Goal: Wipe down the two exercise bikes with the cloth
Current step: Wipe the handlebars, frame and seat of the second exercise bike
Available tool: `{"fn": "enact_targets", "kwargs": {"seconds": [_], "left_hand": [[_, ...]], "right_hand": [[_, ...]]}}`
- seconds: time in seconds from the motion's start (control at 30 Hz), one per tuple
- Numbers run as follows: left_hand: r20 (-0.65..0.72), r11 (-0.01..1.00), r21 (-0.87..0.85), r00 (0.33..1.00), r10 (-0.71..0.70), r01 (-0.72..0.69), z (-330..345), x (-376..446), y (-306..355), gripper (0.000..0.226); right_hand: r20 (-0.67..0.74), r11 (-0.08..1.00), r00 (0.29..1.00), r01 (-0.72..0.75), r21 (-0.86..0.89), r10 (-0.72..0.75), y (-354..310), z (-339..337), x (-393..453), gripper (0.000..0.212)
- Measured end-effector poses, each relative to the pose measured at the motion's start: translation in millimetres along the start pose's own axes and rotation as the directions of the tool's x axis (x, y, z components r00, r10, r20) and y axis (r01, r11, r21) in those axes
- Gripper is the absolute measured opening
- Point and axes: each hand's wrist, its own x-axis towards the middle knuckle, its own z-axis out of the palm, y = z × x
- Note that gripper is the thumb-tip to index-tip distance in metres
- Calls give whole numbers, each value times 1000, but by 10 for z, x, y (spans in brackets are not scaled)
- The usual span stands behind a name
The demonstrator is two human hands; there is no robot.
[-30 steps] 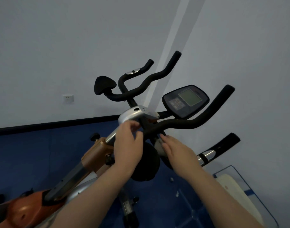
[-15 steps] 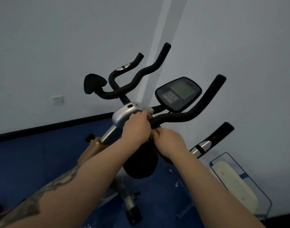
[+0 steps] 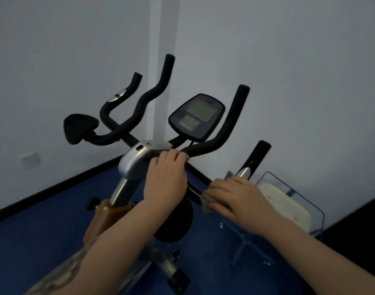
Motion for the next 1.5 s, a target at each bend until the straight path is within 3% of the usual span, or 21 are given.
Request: {"fn": "enact_targets", "kwargs": {"seconds": [0.07, 0.17, 0.2, 0.3, 0.33, 0.43, 0.47, 0.6, 0.73, 0.8, 0.97, 1.13, 1.23, 1.3, 1.4, 1.47, 1.5], "left_hand": [[28, 996, -62, 998, 64, -63, 39, 24, 124, 29], [166, 990, -74, 978, 128, -117, 144, 99, 253, 27], [199, 989, -44, 969, 145, -139, 167, 112, 269, 27], [242, 987, -13, 957, 159, -160, 227, 60, 247, 23], [232, 989, -42, 961, 147, -142, 232, 30, 244, 23], [212, 992, -95, 972, 97, -78, 205, -1, 271, 25], [217, 993, -92, 971, 95, -77, 202, 0, 275, 25], [209, 991, -122, 974, 87, -63, 203, -12, 259, 22], [199, 989, -132, 976, 89, -63, 202, -6, 277, 22], [199, 990, -130, 977, 74, -49, 194, 0, 284, 22], [210, 993, -106, 976, 65, -44, 184, 2, 286, 23], [205, 996, -86, 979, 17, 0, 170, 0, 305, 22], [209, 997, -72, 978, -23, 39, 159, -10, 317, 23], [200, 996, -75, 979, -39, 55, 156, -12, 321, 22], [198, 994, -88, 979, -48, 66, 160, 9, 331, 22], [200, 992, -90, 977, -70, 90, 155, 18, 340, 23], [200, 991, -88, 976, -86, 105, 146, 21, 339, 23]], "right_hand": [[-207, 987, 965, -155, 43, 160, 121, -31, -72, 23], [-365, 839, 755, -482, 254, 545, -190, 229, 4, 23], [-393, 820, 720, -501, 275, 572, -370, 371, 17, 25], [-415, 825, 713, -473, 310, 565, -595, 553, -4, 37], [-429, 788, 662, -496, 363, 614, -501, 509, 36, 41], [-348, 480, 331, -556, 679, 877, -232, 270, 263, 50], [-332, 418, 255, -541, 730, 908, -249, 248, 334, 52], [-267, 292, 117, -417, 861, 957, -726, 462, 352, 57], [59, -56, 2, -282, 958, 998, -254, 344, 358, 32], [147, -148, -16, -179, 973, 989, -99, 225, 399, 33], [-4, -1, -24, -178, 984, 1000, -862, 549, 379, 24], [146, -153, -55, -159, 975, 988, 15, 198, 472, 41], [30, -36, -29, -233, 972, 999, -160, 376, 417, 26], [40, -31, 36, -204, 978, 999, -440, 468, 322, 14], [21, -15, 31, -203, 979, 999, -28, 357, 385, 20], [-113, 119, 37, -248, 961, 993, 371, 148, 467, 33], [-210, 228, 89, -294, 928, 974, 446, 87, 479, 35]]}}
